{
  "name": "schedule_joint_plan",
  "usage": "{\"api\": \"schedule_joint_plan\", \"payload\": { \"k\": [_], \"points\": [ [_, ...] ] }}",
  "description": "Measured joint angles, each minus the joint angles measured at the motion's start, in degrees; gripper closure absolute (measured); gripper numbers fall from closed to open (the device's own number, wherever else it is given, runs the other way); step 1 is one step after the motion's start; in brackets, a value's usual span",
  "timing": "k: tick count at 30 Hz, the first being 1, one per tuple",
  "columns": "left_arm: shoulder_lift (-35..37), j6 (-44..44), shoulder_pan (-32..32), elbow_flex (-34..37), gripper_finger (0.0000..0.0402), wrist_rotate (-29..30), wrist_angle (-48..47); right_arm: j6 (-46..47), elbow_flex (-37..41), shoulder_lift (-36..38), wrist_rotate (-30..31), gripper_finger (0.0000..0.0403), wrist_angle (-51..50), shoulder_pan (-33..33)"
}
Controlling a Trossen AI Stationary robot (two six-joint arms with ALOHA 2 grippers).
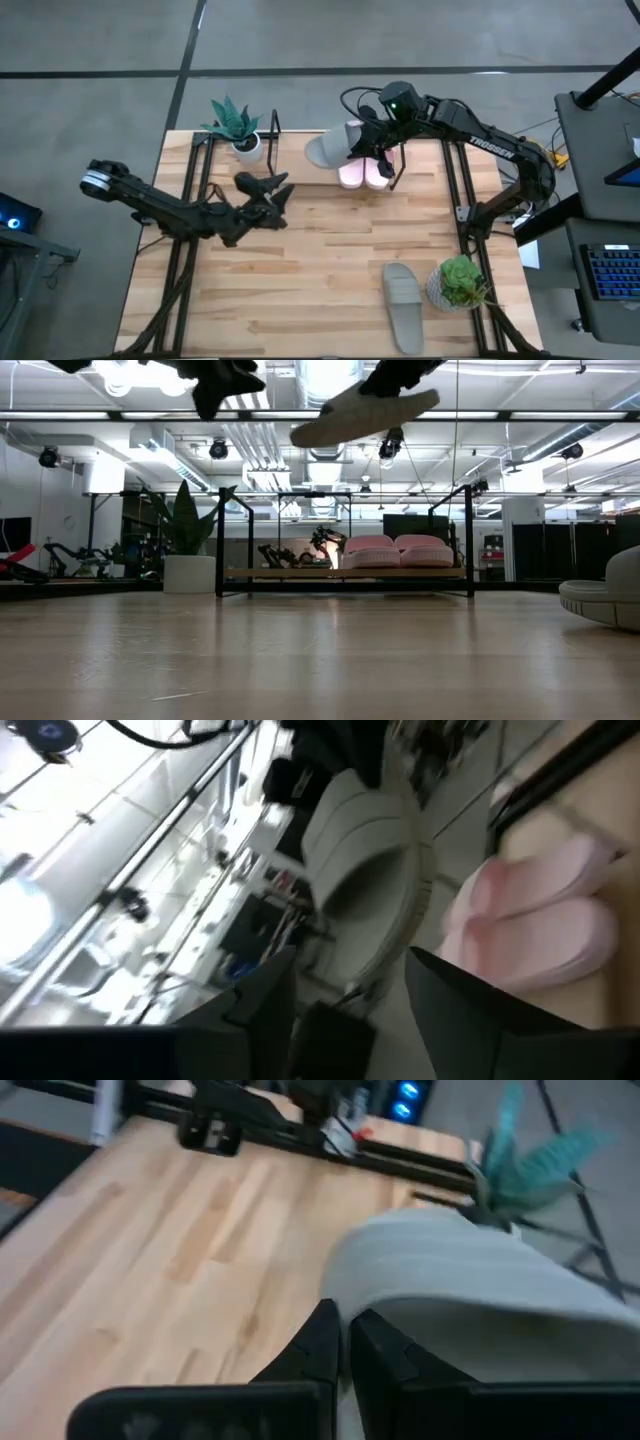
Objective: Pick and place slides into the shelf
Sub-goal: Put the top gray slide on the shelf
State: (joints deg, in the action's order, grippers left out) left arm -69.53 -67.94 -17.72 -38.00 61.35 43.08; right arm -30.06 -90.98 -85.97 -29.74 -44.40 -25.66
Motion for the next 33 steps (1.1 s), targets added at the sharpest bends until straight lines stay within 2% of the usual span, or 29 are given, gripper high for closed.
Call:
{"api": "schedule_joint_plan", "payload": {
  "k": [4, 8, 10, 13, 20, 33],
  "points": [
    [4.2, 6.5, -2.4, 1.9, 0.0224, -1.9, -4.6, -1.8, 1.5, -1.1, -6.8, 0.0394, 2.9, -1.3],
    [5.9, 12.8, -3.4, 2.0, 0.0223, -1.9, -10.8, -2.0, 2.4, -3.1, -9.9, 0.0394, 6.6, -1.3],
    [6.1, 14.7, -4.2, 2.0, 0.0223, -2.0, -12.9, -3.1, 2.4, -4.3, -14.4, 0.0394, 6.7, -1.3],
    [6.1, 15.2, -5.5, 2.0, 0.0223, -1.9, -14.7, -5.5, 2.9, -6.2, -22.0, 0.0394, 6.9, -1.4],
    [6.1, 14.9, -9.3, 2.0, 0.0223, -2.8, -15.3, -9.7, 3.3, -9.4, -34.5, 0.0394, 8.2, -1.5],
    [1.2, 10.2, -8.1, -0.3, 0.0223, -3.7, -17.1, -5.9, 3.3, -11.3, -35.7, 0.0394, 10.9, -1.5]
  ]
}}
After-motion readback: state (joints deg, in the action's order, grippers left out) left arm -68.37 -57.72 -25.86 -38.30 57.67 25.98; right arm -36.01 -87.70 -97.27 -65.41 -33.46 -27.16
